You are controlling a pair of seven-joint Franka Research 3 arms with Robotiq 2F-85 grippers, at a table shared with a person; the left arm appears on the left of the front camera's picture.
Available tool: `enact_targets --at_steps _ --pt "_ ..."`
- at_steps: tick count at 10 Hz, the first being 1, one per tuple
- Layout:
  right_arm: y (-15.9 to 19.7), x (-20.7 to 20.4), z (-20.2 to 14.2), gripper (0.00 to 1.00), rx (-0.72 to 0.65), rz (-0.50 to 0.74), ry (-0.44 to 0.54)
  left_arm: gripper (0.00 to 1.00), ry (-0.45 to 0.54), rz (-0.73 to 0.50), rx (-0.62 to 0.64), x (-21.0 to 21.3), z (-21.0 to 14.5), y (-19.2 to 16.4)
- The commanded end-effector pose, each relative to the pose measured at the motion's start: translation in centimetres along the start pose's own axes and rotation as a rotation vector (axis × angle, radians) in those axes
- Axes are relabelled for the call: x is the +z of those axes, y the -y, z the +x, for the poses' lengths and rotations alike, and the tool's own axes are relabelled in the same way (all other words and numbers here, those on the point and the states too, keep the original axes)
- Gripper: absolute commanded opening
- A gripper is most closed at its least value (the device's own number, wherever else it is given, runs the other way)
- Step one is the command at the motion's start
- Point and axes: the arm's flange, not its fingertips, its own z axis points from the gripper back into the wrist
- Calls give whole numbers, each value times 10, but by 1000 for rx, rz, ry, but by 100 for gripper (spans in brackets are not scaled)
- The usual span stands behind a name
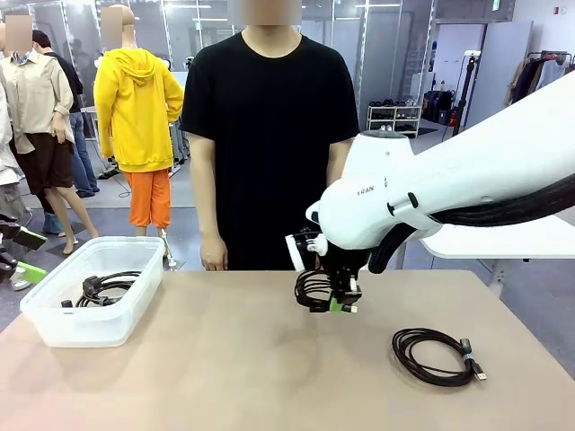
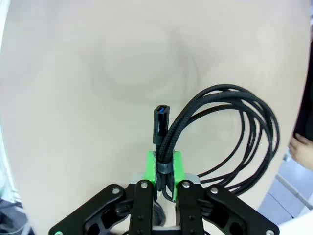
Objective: Organize and store the cables.
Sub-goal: Place the USB Extension Cable into the Organizing box.
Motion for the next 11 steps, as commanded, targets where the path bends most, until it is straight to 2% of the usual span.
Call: enact_targets --at_steps 1,3,5,7,11 --pt "-31 -14 45 0 -78 -10 4 100 -15 -3 15 0 1 3" --pt "-53 -33 86 0 -122 -57 -19 100 -15 -3 15 0 1 3" --pt "-63 -48 109 0 -144 -53 44 100 -15 -3 15 0 1 3" --pt "-75 -72 118 0 -138 -14 16 100 -15 -3 15 0 1 3" --pt "-78 -82 120 0 -149 5 40 100 -15 -3 15 0 1 3"
